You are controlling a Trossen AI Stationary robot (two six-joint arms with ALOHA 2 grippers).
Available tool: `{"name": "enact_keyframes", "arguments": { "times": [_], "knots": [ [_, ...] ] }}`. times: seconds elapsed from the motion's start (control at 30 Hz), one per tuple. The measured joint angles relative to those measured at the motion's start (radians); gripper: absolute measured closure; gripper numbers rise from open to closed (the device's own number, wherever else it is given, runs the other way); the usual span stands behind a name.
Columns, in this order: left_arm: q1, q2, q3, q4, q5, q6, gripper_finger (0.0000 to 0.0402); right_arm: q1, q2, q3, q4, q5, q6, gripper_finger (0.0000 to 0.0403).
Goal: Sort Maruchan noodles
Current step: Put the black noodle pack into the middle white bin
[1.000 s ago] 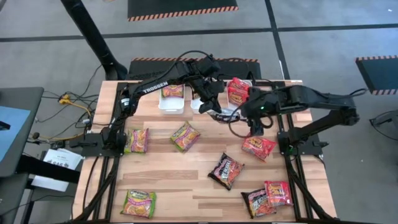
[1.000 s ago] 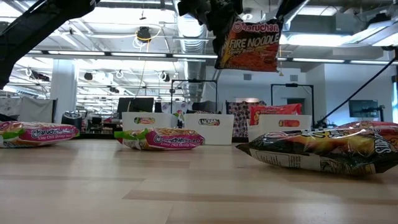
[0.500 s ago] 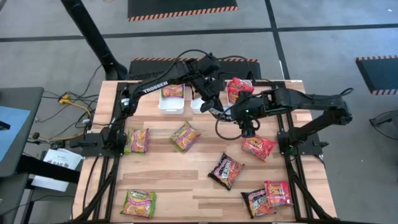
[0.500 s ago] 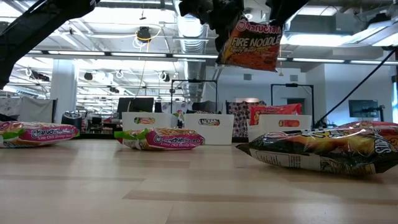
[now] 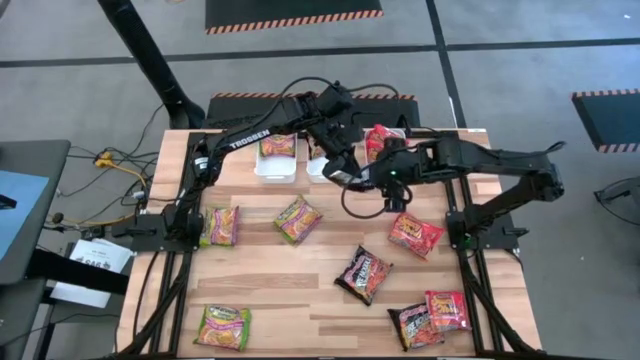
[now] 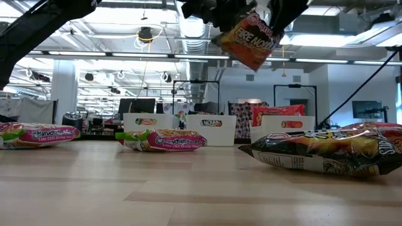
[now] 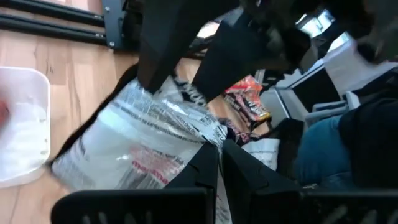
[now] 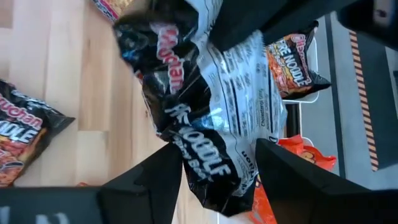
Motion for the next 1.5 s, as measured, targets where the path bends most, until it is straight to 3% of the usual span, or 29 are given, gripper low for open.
{"name": "enact_keyframes", "arguments": {
  "times": [0.2,0.53,0.83,1.2,1.5],
  "knots": [
    [0.000,0.000,-0.001,0.016,0.004,-0.020,0.0401,-0.001,0.044,0.000,0.001,0.031,0.003,0.0215],
    [0.001,0.000,-0.002,0.020,-0.005,-0.026,0.0401,0.003,0.056,0.000,-0.003,0.035,0.013,0.0385],
    [0.004,0.002,0.000,0.031,-0.084,-0.075,0.0379,0.001,0.044,0.000,-0.028,0.049,0.032,0.0390],
    [0.025,0.008,0.000,0.034,-0.089,-0.079,0.0290,0.002,0.044,0.000,-0.082,0.049,0.033,0.0392],
    [0.128,0.008,0.000,0.023,0.055,-0.218,0.0281,-0.016,0.044,0.000,-0.108,0.048,0.035,0.0393]
  ]
}}
